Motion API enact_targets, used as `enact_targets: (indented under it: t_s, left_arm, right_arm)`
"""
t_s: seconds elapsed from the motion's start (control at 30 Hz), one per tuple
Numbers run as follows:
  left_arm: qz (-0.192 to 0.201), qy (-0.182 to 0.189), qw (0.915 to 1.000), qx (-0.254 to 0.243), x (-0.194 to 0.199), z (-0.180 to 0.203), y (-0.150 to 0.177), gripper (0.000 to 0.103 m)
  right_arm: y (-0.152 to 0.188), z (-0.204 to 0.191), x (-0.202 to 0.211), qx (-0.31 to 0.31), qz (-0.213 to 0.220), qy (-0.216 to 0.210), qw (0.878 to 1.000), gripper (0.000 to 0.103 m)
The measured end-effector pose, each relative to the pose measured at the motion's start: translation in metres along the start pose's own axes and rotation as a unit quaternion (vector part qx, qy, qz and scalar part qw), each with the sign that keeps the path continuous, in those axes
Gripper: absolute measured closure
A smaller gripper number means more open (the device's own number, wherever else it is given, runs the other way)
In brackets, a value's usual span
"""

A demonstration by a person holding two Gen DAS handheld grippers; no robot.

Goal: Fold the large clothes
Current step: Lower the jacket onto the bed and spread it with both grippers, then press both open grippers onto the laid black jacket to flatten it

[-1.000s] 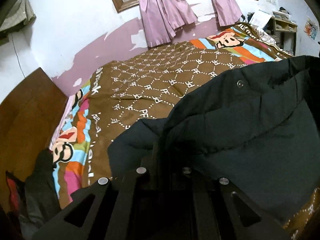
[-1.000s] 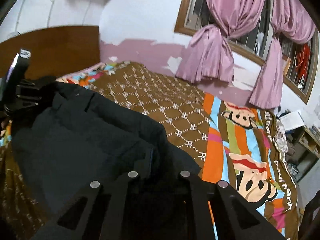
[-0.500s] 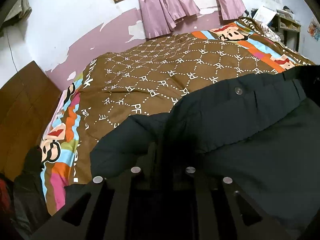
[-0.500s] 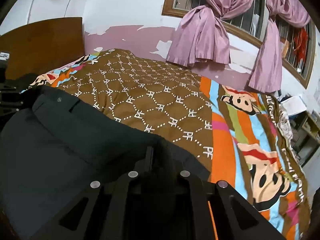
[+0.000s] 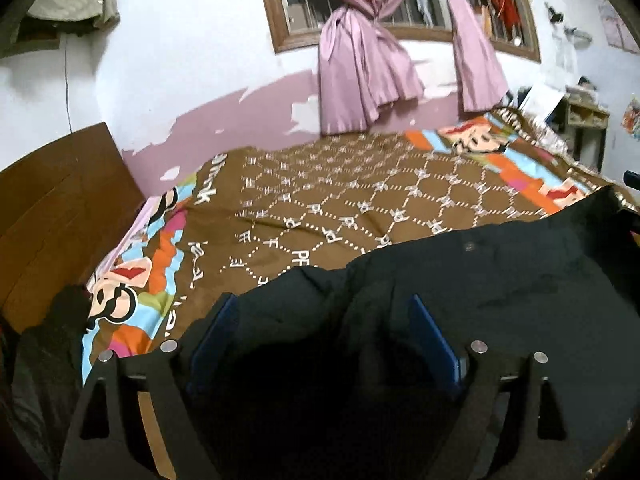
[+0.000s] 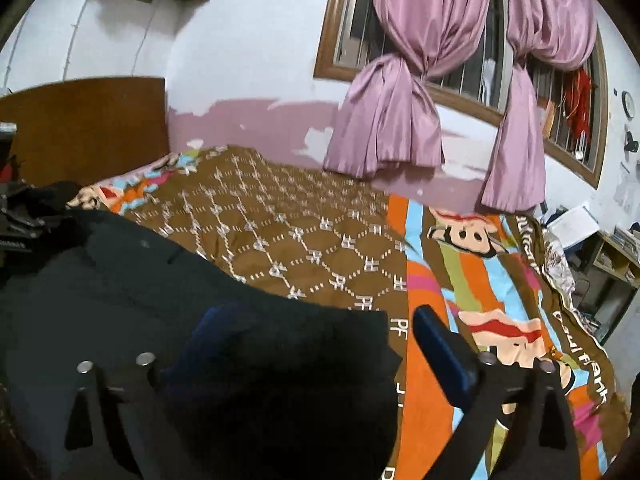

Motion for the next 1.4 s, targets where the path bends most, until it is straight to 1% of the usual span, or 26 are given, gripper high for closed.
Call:
enact_targets:
  t_s: [0.1,0.23,0.3,0.37,0.47,0.53,0.63,0.73,0.8,0.87,0.93,1.03,1.1,1.23,1.33,1.4]
  left_arm:
    - [0.022,0.014,0.9995,0.016,0.02,0.002,0.004,0.014]
    - [0.05,0.042,0.997,0.041,0.05,0.005,0.009,0.011]
    - [0.057,0.06,0.9954,0.048,0.063,0.009,0.013,0.01]
    - [0.052,0.082,0.9939,0.052,0.071,0.016,0.021,0.01]
    - [0.032,0.105,0.9934,0.036,0.076,0.031,0.035,0.01]
    - [0.028,0.109,0.9936,0.014,0.08,0.041,0.045,0.01]
    - [0.034,0.116,0.9926,-0.011,0.087,0.053,0.062,0.01]
    - [0.022,0.124,0.9917,-0.024,0.085,0.06,0.08,0.01]
    - [0.005,0.127,0.9913,-0.034,0.079,0.064,0.091,0.01]
    - [-0.014,0.123,0.9913,-0.045,0.068,0.069,0.098,0.01]
    - [-0.026,0.11,0.9919,-0.058,0.057,0.073,0.1,0.01]
    - [-0.036,0.088,0.993,-0.069,0.042,0.072,0.097,0.01]
    - [-0.042,0.083,0.9942,-0.055,0.03,0.068,0.092,0.008]
    - [-0.043,0.079,0.9959,-0.003,0.01,0.051,0.079,0.005]
    - [-0.052,0.073,0.9956,0.026,-0.006,0.037,0.066,0.004]
    - [-0.058,0.074,0.9947,0.041,-0.01,0.028,0.057,0.004]
  right_arm:
    - [-0.001,-0.002,0.026,-0.004,0.012,-0.011,1.0,0.0]
    - [0.006,-0.007,0.057,-0.011,0.015,-0.029,0.999,0.0]
    - [0.018,-0.014,0.066,-0.026,-0.003,-0.057,0.998,0.0]
    - [0.031,-0.023,0.07,-0.034,-0.026,-0.083,0.996,0.0]
    - [0.054,-0.04,0.071,-0.025,-0.052,-0.104,0.993,0.0]
    - [0.066,-0.05,0.07,-0.018,-0.067,-0.115,0.991,0.0]
    - [0.077,-0.06,0.068,-0.019,-0.085,-0.137,0.987,0.0]
    - [0.084,-0.07,0.067,-0.019,-0.093,-0.153,0.984,0.0]
    - [0.091,-0.077,0.065,-0.008,-0.099,-0.155,0.983,0.0]
    - [0.101,-0.084,0.057,0.007,-0.11,-0.145,0.983,0.0]
    - [0.11,-0.092,0.048,0.022,-0.122,-0.133,0.983,0.0]
    - [0.11,-0.097,0.035,0.03,-0.119,-0.121,0.985,0.0]
    - [0.105,-0.098,0.022,0.03,-0.121,-0.117,0.985,0.0]
    - [0.092,-0.097,-0.003,0.03,-0.123,-0.108,0.986,0.0]
    - [0.085,-0.091,-0.02,0.013,-0.13,-0.102,0.986,0.0]
    - [0.08,-0.084,-0.031,-0.004,-0.134,-0.095,0.987,0.0]
Point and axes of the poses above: each gripper's, at about its wrist camera, not at the fingertips, and x roughly against the way its jaws point, z to its right, y to its underside, the point moved 6 cm from there along -x, roughly the way its jaws point, and after that the axes turned 8 degrees about y, right-handed, at the moved point
